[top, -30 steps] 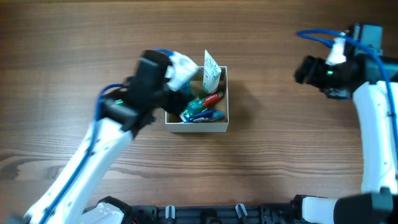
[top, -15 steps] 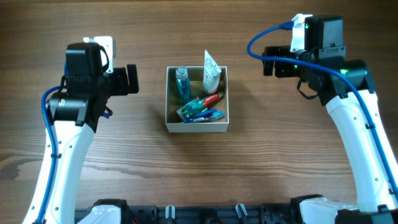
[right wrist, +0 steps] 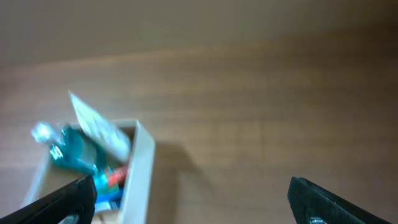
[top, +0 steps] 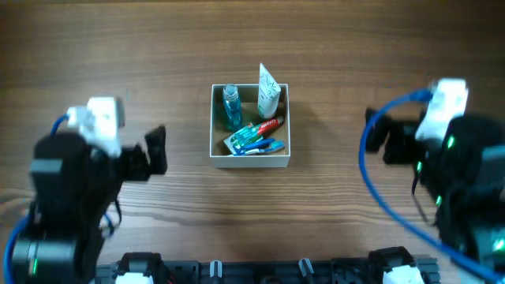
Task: Pack container
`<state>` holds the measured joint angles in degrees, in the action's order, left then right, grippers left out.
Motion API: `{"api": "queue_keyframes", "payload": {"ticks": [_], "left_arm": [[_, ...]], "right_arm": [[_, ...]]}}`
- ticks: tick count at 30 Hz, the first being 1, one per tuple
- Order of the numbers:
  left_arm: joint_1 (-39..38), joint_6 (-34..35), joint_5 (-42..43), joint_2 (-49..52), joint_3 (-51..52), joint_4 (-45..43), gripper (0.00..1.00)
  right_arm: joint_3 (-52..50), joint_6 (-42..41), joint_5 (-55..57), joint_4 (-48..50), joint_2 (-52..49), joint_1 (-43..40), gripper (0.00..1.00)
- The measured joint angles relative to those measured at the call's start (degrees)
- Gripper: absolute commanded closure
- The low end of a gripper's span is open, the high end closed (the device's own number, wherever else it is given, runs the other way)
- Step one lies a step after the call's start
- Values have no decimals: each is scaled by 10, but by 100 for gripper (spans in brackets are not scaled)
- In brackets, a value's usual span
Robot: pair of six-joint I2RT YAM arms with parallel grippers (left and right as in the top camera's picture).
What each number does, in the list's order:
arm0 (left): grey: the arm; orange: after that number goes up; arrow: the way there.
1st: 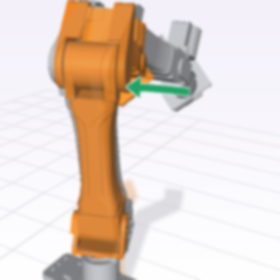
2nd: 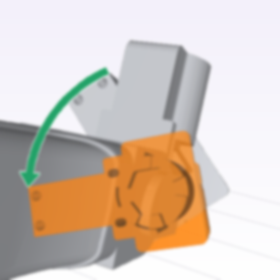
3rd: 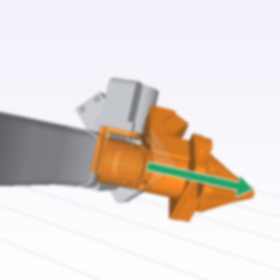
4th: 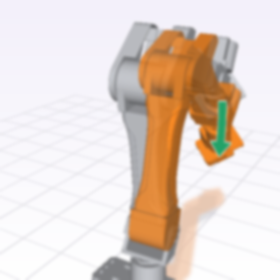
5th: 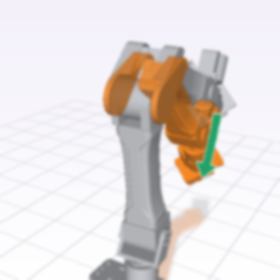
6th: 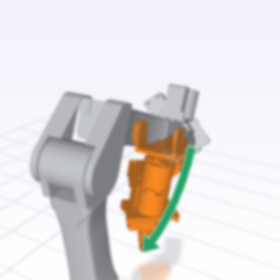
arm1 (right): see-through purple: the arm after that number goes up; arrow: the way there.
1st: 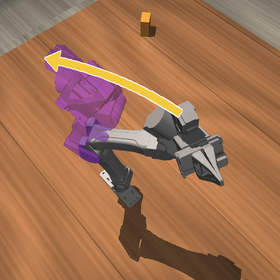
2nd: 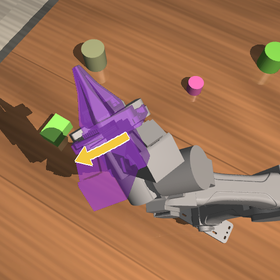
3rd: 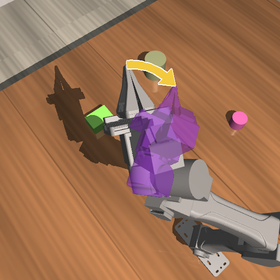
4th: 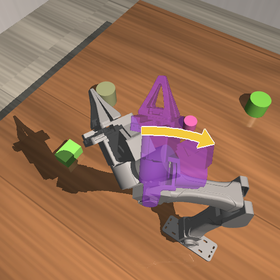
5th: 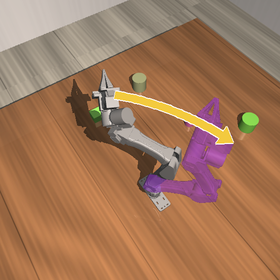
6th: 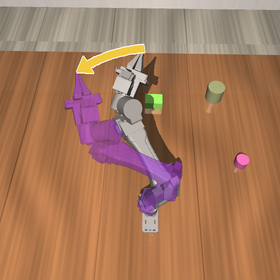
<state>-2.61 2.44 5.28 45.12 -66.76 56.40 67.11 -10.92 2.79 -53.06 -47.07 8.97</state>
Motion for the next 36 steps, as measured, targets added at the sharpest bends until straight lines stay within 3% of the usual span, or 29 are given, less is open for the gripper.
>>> {"api": "queue_keyframes", "payload": {"ticks": [5, 9, 17, 36], "left_arm": [[0, 0, 2, -156, 54, 45, 0], [0, 3, -29, -199, 104, 47, 0], [0, 9, -102, -151, 158, 50, 0], [0, 9, -114, -139, 158, 51, 0]], "right_arm": [[-174, -11, 5, -1, 133, 0, 0], [-213, -19, 7, 2, 174, 0, 0], [-213, -24, 7, 4, 174, 0, 0], [-213, -25, 7, -2, 174, 0, 0]]}}
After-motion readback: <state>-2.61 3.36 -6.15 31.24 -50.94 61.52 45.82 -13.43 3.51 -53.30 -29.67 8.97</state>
